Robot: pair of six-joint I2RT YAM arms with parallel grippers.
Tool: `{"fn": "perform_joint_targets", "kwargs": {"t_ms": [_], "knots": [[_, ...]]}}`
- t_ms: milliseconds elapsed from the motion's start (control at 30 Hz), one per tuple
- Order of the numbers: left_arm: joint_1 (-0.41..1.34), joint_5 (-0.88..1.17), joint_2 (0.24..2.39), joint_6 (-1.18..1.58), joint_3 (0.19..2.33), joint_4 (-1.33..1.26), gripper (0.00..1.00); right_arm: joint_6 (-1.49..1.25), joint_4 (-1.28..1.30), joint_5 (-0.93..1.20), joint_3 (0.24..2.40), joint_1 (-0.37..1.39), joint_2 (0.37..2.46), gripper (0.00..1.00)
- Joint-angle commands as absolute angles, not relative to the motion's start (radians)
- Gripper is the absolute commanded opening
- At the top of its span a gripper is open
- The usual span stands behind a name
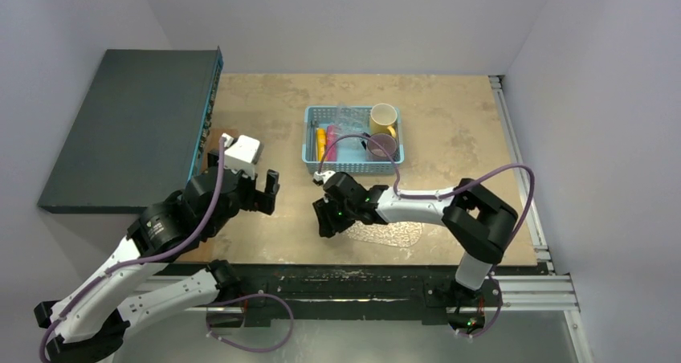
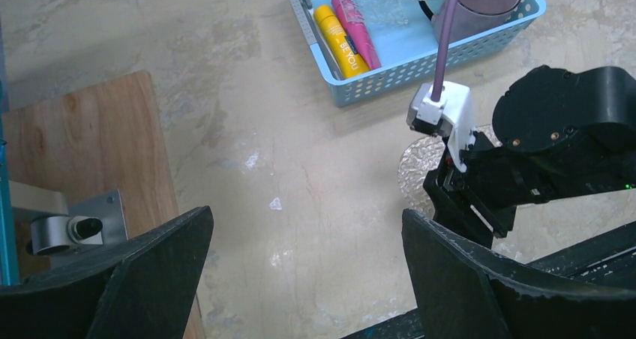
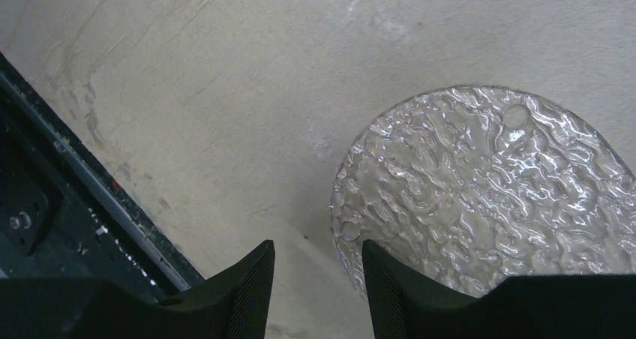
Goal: Prepare toiletry sets of a toothbrush and toothpaste on the tray
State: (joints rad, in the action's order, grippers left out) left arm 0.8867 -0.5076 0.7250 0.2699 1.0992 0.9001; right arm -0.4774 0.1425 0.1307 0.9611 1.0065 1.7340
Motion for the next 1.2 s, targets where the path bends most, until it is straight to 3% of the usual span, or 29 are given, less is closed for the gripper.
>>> {"fn": "perform_joint_targets", "kwargs": {"t_ms": [0, 500, 1167], "knots": [[0.889, -0.538, 0.716, 0.275, 1.093, 0.880, 0.96, -0.450, 0.247, 0.198, 0.956, 1.064, 1.791, 0.49], [0.889, -0.537, 0.718, 0.275, 1.093, 0.880, 0.96, -0.358, 0.267, 0.200, 1.011, 1.141, 1.804, 0.49], [0.888, -0.555, 0.676, 0.278, 1.082, 0.864, 0.95, -0.404, 0.419, -0.126, 1.072, 1.139, 1.564, 0.50]]}}
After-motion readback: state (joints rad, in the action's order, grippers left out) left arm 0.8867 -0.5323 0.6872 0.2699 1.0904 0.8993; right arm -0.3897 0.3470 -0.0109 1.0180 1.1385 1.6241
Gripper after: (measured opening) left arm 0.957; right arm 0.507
